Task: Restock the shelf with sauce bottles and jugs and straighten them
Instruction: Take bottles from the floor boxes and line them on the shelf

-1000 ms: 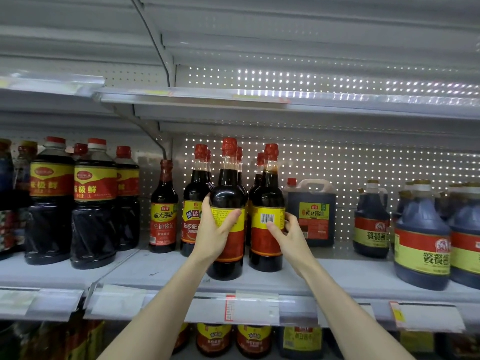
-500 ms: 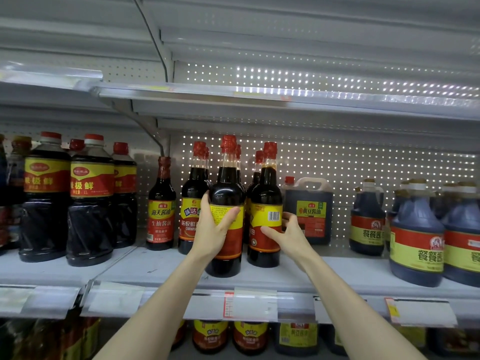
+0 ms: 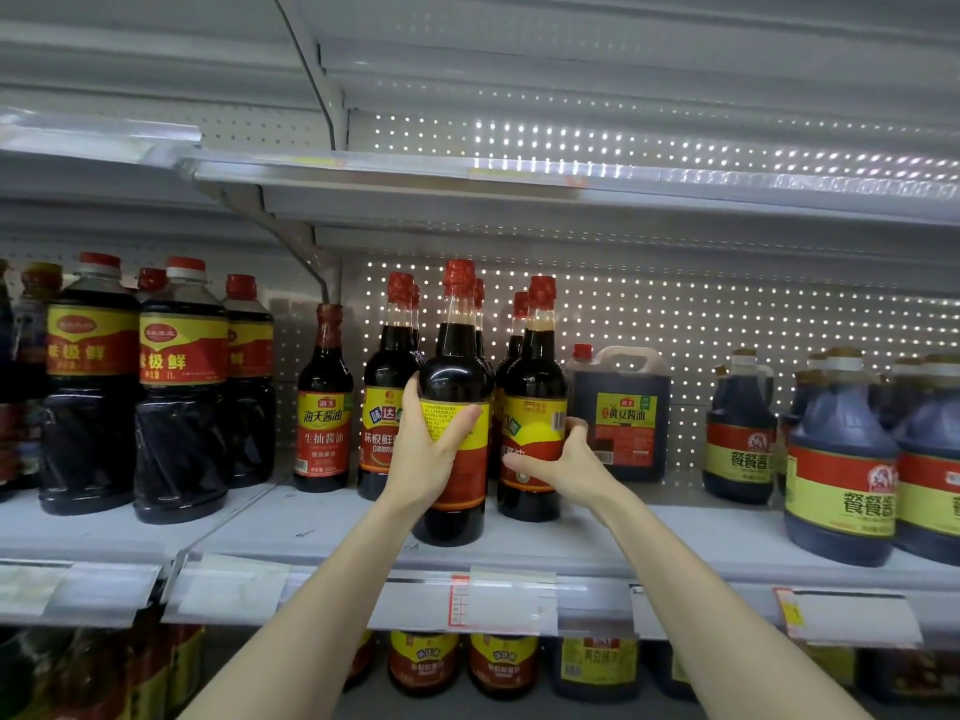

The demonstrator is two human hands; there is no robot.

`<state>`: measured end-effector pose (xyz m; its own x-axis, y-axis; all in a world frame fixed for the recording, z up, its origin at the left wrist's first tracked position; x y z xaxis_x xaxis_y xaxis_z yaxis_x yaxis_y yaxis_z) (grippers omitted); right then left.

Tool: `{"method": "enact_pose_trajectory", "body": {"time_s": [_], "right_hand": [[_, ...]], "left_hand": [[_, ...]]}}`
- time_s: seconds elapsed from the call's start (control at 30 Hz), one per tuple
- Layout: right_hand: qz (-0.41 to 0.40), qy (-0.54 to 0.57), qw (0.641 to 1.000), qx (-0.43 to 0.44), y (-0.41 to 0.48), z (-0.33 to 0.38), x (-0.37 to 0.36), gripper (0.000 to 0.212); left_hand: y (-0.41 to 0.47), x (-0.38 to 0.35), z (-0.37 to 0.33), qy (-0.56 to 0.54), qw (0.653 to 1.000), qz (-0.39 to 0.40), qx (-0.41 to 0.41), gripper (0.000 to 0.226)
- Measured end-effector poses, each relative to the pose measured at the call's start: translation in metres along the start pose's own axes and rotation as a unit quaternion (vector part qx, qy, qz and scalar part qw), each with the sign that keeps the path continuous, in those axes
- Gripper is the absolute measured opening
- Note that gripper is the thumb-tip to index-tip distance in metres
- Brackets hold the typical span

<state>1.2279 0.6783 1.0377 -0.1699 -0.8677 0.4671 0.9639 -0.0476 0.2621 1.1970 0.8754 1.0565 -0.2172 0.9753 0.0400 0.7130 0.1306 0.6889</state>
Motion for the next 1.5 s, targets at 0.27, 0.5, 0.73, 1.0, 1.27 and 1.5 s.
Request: {"method": "enact_pose_trajectory", "body": {"time_s": [0.27, 0.5, 0.73, 1.0, 1.27, 1.5], "right_hand": [[-0.014, 0.003, 1.000, -0.009, 0.006, -0.002, 0.006, 0.081], [-0.034, -0.047, 0.998, -0.015, 0.010, -0.005, -0.001, 0.101], [0.017, 0.016, 1.000, -0.021, 0.016, -0.005, -0.008, 0.089], [-0.018, -0.040, 0.999, -0.017, 0.022, -0.009, -0.007, 0.084], [-0.009, -0.056, 0.998, -0.018, 0.025, -0.014, -0.011, 0.087], [-0.019, -0.071, 0.997, -0.014, 0.028, -0.016, -0.010, 0.086]], "left_hand": [[0.001, 0.001, 0.002, 0.002, 1.000, 0.001, 0.000, 0.105], [-0.001, 0.000, 0.003, -0.002, 1.000, 0.000, -0.005, 0.105], [0.001, 0.000, 0.002, -0.008, 1.000, -0.001, -0.008, 0.101], [-0.002, -0.002, 0.000, -0.014, 1.000, -0.001, -0.004, 0.097], [-0.003, -0.001, 0.000, -0.009, 1.000, -0.002, 0.008, 0.100], [-0.004, -0.001, -0.002, -0.010, 1.000, 0.003, 0.006, 0.101]]}}
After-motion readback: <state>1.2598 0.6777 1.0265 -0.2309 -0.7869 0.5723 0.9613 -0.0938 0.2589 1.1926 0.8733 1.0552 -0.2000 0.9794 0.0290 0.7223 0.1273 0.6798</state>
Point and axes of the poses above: each hand's wrist, its own y-axis towards the middle knuckle, its own x-axis out of the back of the hand, z = x × y, the point moved 7 cm from there along y, towards the middle knuckle, and after that the axes turned 3 degrees about -x, right-handed, at the moved point
